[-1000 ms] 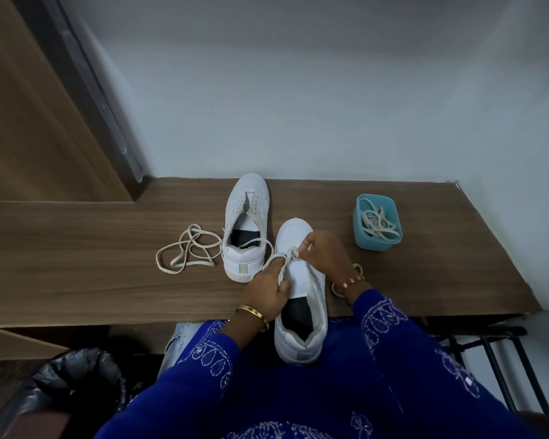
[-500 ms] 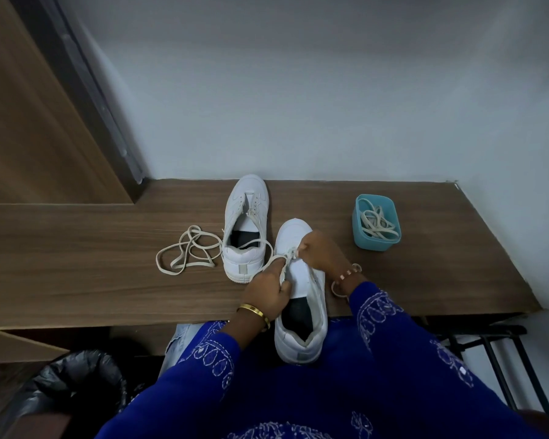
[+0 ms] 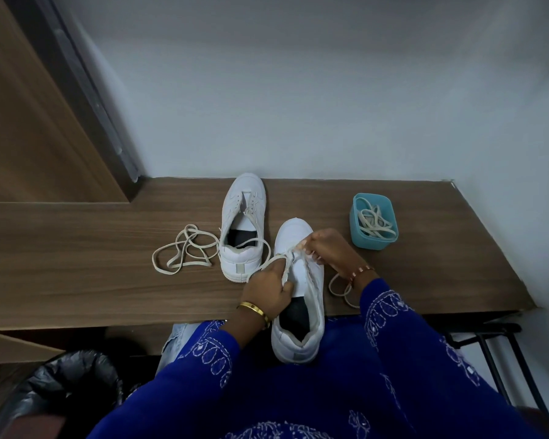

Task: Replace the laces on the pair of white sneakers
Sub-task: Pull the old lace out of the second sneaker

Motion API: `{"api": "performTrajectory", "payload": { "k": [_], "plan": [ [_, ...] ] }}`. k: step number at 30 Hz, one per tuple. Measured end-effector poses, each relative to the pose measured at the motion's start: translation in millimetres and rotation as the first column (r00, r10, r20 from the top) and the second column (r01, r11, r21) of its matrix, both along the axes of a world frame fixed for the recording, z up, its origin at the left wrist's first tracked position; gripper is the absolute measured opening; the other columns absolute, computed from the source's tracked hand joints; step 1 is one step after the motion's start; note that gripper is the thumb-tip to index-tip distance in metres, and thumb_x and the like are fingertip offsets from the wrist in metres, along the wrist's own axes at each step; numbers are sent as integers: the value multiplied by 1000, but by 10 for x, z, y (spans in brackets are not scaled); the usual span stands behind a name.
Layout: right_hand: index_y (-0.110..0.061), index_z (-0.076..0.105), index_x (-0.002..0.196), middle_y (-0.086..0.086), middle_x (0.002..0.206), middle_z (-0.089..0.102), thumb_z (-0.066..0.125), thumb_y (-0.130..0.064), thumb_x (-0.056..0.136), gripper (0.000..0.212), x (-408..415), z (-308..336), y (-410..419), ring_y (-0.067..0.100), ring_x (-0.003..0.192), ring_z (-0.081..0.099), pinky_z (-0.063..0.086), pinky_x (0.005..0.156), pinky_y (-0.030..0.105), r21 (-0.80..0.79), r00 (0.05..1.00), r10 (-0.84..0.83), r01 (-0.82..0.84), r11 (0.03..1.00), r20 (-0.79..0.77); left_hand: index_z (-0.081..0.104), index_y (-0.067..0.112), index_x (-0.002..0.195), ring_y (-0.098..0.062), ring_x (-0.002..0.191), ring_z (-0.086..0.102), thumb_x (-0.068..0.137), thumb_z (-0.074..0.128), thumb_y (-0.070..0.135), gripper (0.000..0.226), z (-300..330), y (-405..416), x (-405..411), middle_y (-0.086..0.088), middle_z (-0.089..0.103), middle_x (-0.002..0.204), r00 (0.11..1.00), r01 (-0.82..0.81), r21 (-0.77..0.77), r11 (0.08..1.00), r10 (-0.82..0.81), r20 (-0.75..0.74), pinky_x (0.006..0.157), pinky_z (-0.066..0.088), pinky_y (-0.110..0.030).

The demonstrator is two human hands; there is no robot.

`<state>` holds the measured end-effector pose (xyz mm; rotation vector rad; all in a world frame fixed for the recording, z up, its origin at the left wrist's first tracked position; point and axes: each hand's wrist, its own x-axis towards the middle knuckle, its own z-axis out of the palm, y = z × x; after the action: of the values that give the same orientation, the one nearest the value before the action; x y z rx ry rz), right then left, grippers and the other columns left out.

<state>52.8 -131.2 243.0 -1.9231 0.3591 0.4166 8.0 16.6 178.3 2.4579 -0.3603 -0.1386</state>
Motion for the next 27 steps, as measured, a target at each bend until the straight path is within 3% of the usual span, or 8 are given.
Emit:
{"api": "performTrajectory", "payload": {
  "k": [3, 6, 8, 14, 17, 20, 23, 27],
  "plan": [
    [2, 64, 79, 7, 59, 54, 53, -3, 85, 14, -100, -34, -28, 17, 51, 49, 43, 52, 26, -164, 991, -33, 55, 985, 131, 52, 9, 109, -32, 86, 57, 75, 36, 36, 46, -4, 43, 16, -13, 63, 96, 1000, 20, -76, 997, -19, 7, 62, 35, -29],
    [1, 64, 77, 5, 64, 59, 62, -13, 82, 15, -354, -101, -37, 14, 56, 54, 44, 54, 17, -391, 983, 107, -42, 919, 146, 62, 13, 99, -23, 78, 61, 77, 37, 53, 52, 49, 94, 22, -6, 67, 81, 999, -14, -127, 992, 20, 49, 59, 32, -24],
    [-4, 65, 78, 0, 68, 59, 66, -19, 80, 15, -498, -123, -39, 11, 63, 54, 41, 55, 16, -411, 982, 130, -64, 909, 136, 68, 12, 90, -19, 72, 62, 76, 35, 59, 58, 114, 119, 19, -5, 67, 72, 993, -75, -146, 986, 87, 77, 58, 33, -23],
    [8, 64, 75, 17, 76, 63, 67, -15, 74, 23, -630, -142, 29, 22, 77, 57, 45, 71, 33, -453, 971, 174, -83, 888, 162, 62, 4, 76, -23, 70, 55, 81, 44, 29, 31, 346, 7, 165, -11, 59, 73, 971, -64, -147, 987, 96, 221, 61, 36, -26],
    [-10, 40, 46, 2, 53, 43, 61, -7, 75, 36, -604, -165, 3, 13, 54, 41, 32, 57, 28, -446, 970, 162, -66, 893, 183, 67, 2, 93, -31, 89, 58, 81, 49, 14, 24, 409, -166, 282, -16, 64, 91, 978, 84, -42, 996, -74, 197, 76, 46, -34],
    [-15, 33, 49, -2, 54, 37, 56, -1, 78, 39, -581, -224, -45, 18, 61, 41, 23, 56, 26, -461, 970, 147, -41, 886, 195, 62, 5, 113, -32, 104, 54, 84, 47, 8, 33, 399, -322, 372, -16, 60, 109, 985, 132, 191, 973, -150, 83, 86, 46, -36],
    [-9, 39, 55, 7, 62, 46, 54, 0, 78, 29, -596, -278, -68, 20, 64, 43, 21, 53, 25, -442, 972, 120, -19, 897, 202, 59, 5, 114, -31, 110, 50, 86, 44, 4, 32, 366, -384, 395, -15, 57, 113, 977, 161, 391, 906, -202, 67, 87, 45, -37],
    [-5, 44, 62, 11, 67, 50, 53, -1, 80, 20, -605, -307, -64, 19, 63, 43, 21, 55, 26, -449, 973, 112, -8, 893, 204, 56, 1, 113, -31, 112, 49, 90, 37, 0, 30, 370, -427, 412, -17, 57, 114, 974, 138, 471, 871, -206, 95, 87, 43, -37]
  ]
}}
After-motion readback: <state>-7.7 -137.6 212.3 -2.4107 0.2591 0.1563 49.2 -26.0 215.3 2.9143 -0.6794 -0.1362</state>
